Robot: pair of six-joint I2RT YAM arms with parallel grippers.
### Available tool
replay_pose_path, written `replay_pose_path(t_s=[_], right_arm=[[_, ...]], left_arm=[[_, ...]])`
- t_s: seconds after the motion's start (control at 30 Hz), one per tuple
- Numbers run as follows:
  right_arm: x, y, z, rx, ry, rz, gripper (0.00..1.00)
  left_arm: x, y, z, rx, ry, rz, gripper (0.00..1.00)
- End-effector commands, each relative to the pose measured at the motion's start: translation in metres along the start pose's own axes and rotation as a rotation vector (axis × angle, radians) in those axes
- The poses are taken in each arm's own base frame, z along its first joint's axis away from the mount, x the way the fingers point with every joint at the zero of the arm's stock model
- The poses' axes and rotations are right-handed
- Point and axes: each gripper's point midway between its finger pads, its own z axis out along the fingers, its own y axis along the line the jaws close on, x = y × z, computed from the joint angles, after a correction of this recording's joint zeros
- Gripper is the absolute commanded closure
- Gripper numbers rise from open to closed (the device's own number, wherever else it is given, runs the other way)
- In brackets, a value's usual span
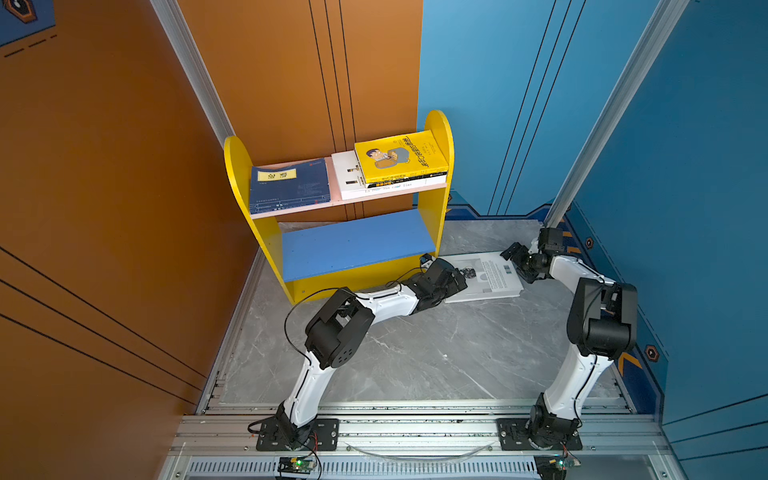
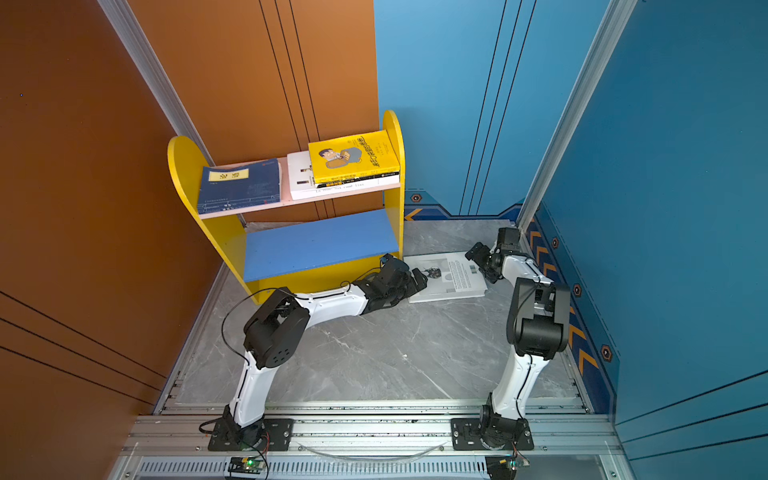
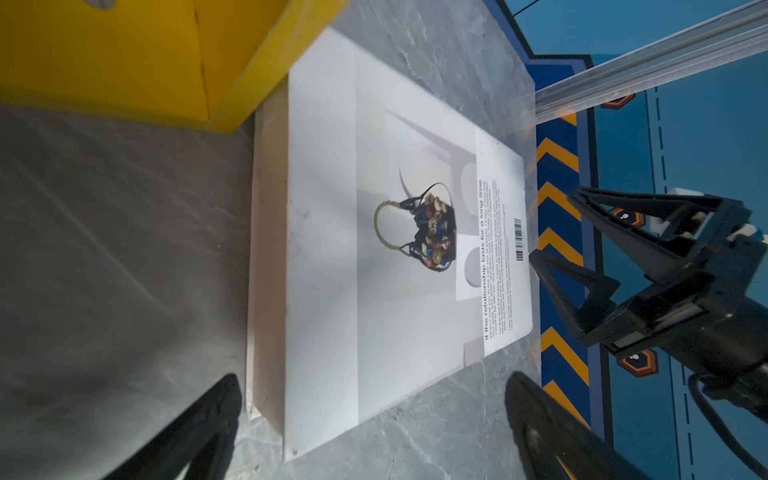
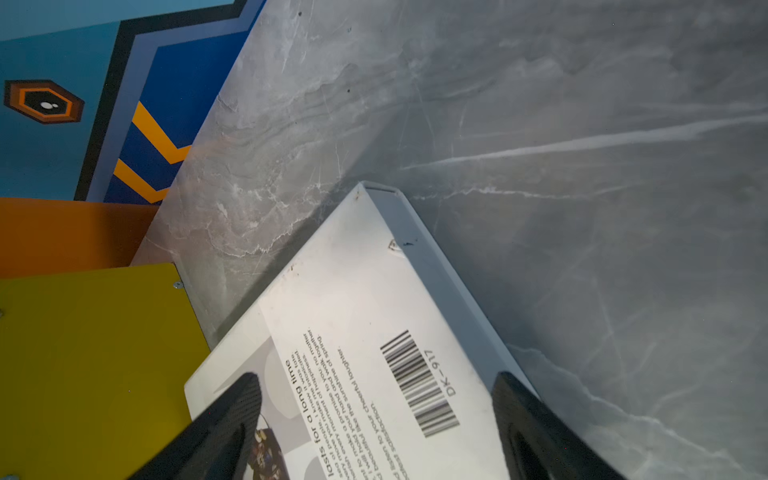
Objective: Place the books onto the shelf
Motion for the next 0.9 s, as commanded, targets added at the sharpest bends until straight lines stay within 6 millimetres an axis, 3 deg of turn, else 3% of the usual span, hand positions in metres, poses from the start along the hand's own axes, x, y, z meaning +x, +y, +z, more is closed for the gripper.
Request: replay_pose_path(t_s=[0.0, 0.23, 0.47, 0.63, 0.87], right_arm=[[0.022, 0.004, -0.009, -0.002, 0.065, 0.002, 0.12], [0.039, 0.011, -0.024, -0.006, 0.105, -0.012, 0.13], [0.064, 0.014, -0.051, 0.001, 0.117, -0.03, 0.14], [0.086, 0.016, -0.072, 0.014, 0.126, -0.048, 0.14], [0.127, 0.017, -0.093, 0.029, 0.132, -0.056, 0.14]], left_arm=[[0.01, -0.002, 0.005, 0.0, 0.051, -0.018, 0.0], [0.021, -0.012, 0.003, 0.039, 0.083, -0.006, 0.01], [0.034, -0.03, -0.013, 0.078, 0.099, 0.042, 0.03], [0.045, -0.035, -0.041, 0.073, 0.098, 0.055, 0.03], [0.036, -0.006, -0.103, -0.048, 0.007, 0.058, 0.03]])
